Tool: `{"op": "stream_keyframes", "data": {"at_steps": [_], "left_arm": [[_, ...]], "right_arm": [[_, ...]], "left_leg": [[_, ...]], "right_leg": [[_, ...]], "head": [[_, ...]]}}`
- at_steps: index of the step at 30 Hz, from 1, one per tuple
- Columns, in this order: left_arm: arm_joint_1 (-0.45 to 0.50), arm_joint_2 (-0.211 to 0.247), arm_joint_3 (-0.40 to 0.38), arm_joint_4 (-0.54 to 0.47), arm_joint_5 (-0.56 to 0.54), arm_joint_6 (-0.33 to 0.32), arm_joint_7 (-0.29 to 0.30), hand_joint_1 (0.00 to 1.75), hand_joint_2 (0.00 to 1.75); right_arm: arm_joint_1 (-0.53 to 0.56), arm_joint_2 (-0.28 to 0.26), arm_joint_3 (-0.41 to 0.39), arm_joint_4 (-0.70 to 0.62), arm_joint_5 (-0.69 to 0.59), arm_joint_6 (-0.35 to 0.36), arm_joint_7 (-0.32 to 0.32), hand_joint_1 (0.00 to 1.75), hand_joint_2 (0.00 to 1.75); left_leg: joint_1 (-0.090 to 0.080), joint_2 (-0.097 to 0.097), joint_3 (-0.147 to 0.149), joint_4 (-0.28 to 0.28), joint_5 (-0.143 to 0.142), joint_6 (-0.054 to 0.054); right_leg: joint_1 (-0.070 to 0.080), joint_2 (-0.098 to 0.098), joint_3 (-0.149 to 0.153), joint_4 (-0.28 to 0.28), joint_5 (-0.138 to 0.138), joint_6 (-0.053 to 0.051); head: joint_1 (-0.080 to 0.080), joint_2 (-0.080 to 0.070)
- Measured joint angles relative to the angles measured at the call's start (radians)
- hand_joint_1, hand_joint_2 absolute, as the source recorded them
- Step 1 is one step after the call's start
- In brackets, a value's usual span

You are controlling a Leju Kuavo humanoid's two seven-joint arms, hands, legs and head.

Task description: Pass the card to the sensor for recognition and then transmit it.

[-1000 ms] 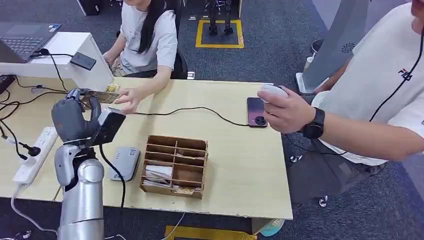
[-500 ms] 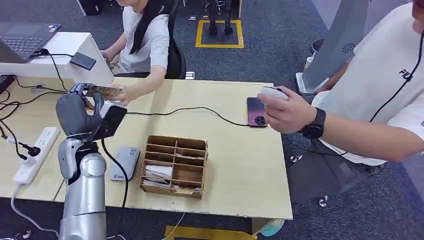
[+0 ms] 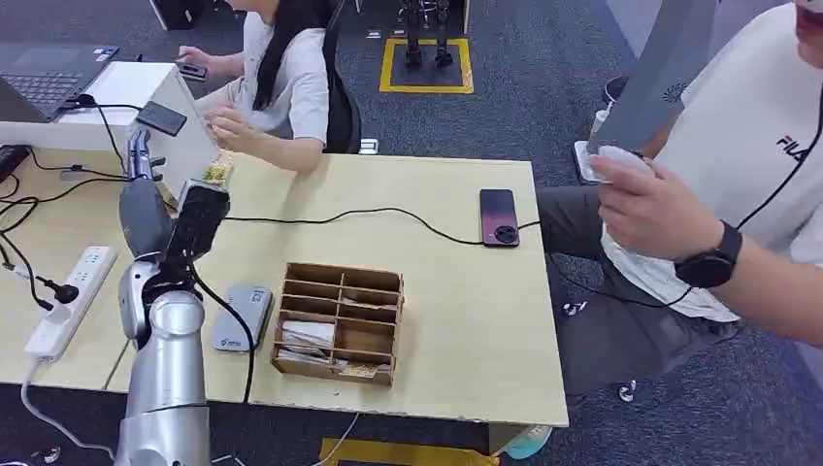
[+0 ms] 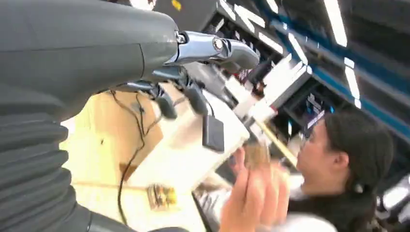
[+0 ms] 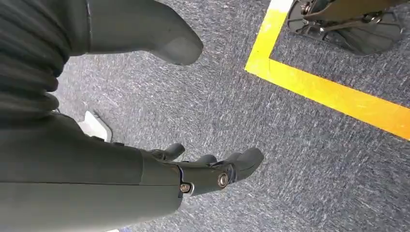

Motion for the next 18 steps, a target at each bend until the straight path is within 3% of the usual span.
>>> {"op": "stream_keyframes", "data": {"at_steps": [2,6,9,14,18], "left_arm": [[0.005,0.0,0.0,-0.008,0.043,-0.088,-0.015,0.0,1.75],[0.044,0.021,-0.038,-0.041,0.07,-0.186,-0.071,0.0,1.75],[0.11,0.071,-0.134,-0.103,0.075,-0.195,-0.131,0.0,1.75],[0.239,0.201,-0.325,-0.222,0.043,-0.148,-0.183,0.0,1.75],[0.307,0.311,-0.467,-0.255,-0.141,0.0,-0.175,0.0,1.75]], "right_arm": [[0.0,0.0,-0.004,0.0,-0.001,0.0,0.002,0.0,1.75],[0.002,0.0,-0.009,0.0,-0.009,0.0,0.004,0.0,1.75],[0.004,0.0,-0.023,0.0,-0.015,-0.002,0.004,0.0,1.75],[0.007,0.0,-0.047,0.0,-0.014,-0.007,-0.013,0.0,1.75],[0.008,0.0,-0.06,-0.001,-0.011,-0.012,-0.019,0.0,1.75]], "left_leg": [[0.0,0.0,0.0,0.0,0.0,0.0],[0.0,0.0,0.0,0.0,0.0,0.0],[0.0,0.0,0.0,0.0,0.0,0.0],[0.0,0.0,0.0,0.0,-0.001,0.0],[0.0,0.0,0.0,0.0,-0.001,0.0]], "right_leg": [[0.0,0.0,0.0,0.0,0.0,0.0],[0.0,0.001,0.0,0.0,0.0,0.0],[0.0,0.0,0.0,0.0,0.0,0.0],[0.0,0.001,-0.001,0.0,-0.001,0.0],[0.0,0.0,-0.001,0.0,-0.001,0.0]], "head": [[0.0,0.0],[0.0,0.0],[0.0,0.0],[0.0,0.0],[0.0,0.0]]}}
